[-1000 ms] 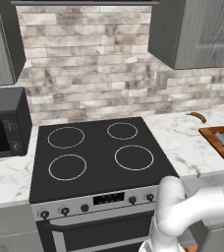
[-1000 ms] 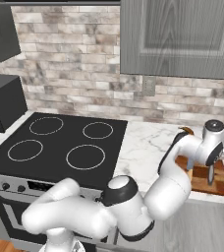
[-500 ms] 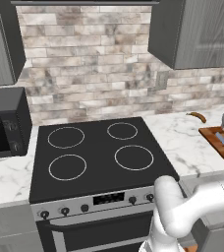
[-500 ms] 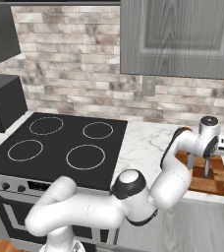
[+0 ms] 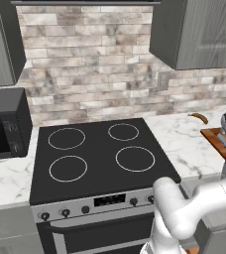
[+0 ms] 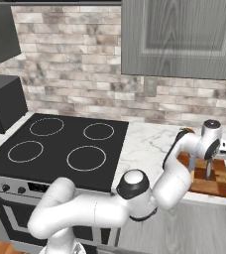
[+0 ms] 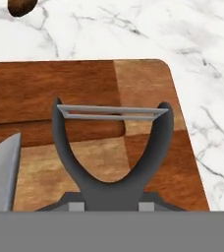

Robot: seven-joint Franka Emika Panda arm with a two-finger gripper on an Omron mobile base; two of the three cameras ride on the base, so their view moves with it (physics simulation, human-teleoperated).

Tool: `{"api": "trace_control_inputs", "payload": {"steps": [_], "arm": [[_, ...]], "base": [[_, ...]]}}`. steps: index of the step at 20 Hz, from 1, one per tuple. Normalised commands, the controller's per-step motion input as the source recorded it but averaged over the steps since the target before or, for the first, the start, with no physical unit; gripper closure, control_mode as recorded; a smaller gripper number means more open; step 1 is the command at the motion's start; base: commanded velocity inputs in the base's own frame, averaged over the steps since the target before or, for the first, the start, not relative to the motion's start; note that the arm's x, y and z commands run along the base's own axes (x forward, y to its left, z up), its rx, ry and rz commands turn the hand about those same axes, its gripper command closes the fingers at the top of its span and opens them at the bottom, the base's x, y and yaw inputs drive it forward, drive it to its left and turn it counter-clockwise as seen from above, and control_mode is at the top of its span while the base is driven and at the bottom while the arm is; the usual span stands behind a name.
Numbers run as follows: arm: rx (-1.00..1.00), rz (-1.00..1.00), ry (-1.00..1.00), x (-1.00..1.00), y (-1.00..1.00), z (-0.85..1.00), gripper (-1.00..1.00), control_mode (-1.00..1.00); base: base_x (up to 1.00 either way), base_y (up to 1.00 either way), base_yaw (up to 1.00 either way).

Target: Open the drawer on the right and place the cutting tools on the cutting board.

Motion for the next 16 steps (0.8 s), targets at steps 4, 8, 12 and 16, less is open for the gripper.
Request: {"api": "trace_control_inputs", "payload": {"steps": [4, 8, 12, 16], "arm": [[0.00, 0.00, 0.00, 0.01, 0.00, 0.00, -1.00, -1.00], [0.00, 0.00, -0.04, -0.04, 0.00, 0.28, -1.00, -1.00], [0.00, 0.00, -0.18, -0.27, 0.09, 0.47, -1.00, -1.00], [0.00, 0.00, -0.28, -0.35, 0.26, 0.35, -1.00, -1.00]], "base": [[0.00, 0.00, 0.00], [0.00, 0.00, 0.00], [0.00, 0.00, 0.00], [0.00, 0.00, 0.00]]}}
